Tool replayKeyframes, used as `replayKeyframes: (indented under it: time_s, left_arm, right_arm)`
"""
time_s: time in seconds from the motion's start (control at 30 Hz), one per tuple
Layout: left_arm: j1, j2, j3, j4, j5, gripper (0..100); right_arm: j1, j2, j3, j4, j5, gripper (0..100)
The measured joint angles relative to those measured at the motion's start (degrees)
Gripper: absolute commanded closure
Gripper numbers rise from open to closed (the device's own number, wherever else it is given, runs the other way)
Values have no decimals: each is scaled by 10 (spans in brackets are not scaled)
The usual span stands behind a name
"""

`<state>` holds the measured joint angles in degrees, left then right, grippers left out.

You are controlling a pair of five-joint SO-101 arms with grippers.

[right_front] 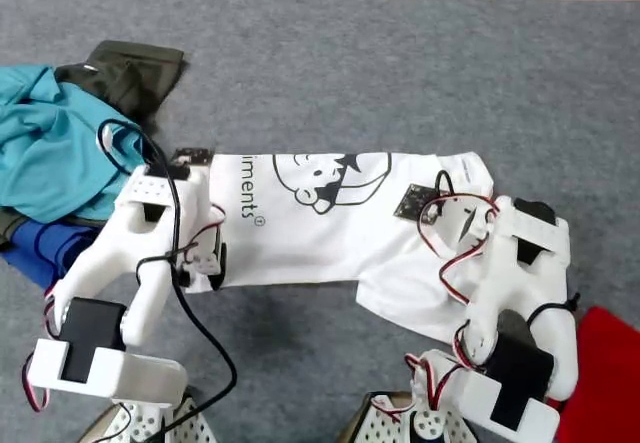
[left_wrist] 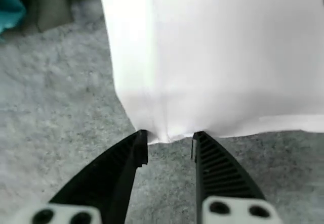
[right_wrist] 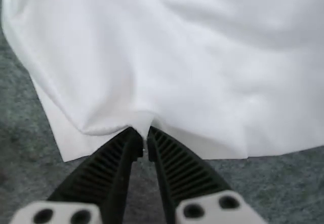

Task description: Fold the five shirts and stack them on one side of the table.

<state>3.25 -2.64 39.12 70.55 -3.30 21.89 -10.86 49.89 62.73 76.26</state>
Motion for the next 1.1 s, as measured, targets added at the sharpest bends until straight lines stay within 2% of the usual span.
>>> replayKeyframes:
  time_s: [0.23, 0.37, 0.67, 0.83, 0.97, 1.1]
  left_arm:
    - [-1, -8, 42, -55, -5, 860]
    - [1, -6, 47, -69, -5, 983]
    - [24, -4, 41, -94, 23, 981]
    - [53, 2, -47, -21, 23, 981]
    - [54, 2, -179, 75, 23, 981]
    - [54, 2, -311, 149, 23, 981]
  right_arm:
    - [0, 0, 0, -1, 0, 994]
    - [0, 0, 0, -1, 0, 994]
    - [0, 0, 0, -1, -2, 994]
    - [5, 0, -33, 29, -9, 994]
    - [16, 0, -98, 80, -11, 994]
    - [13, 0, -163, 105, -49, 994]
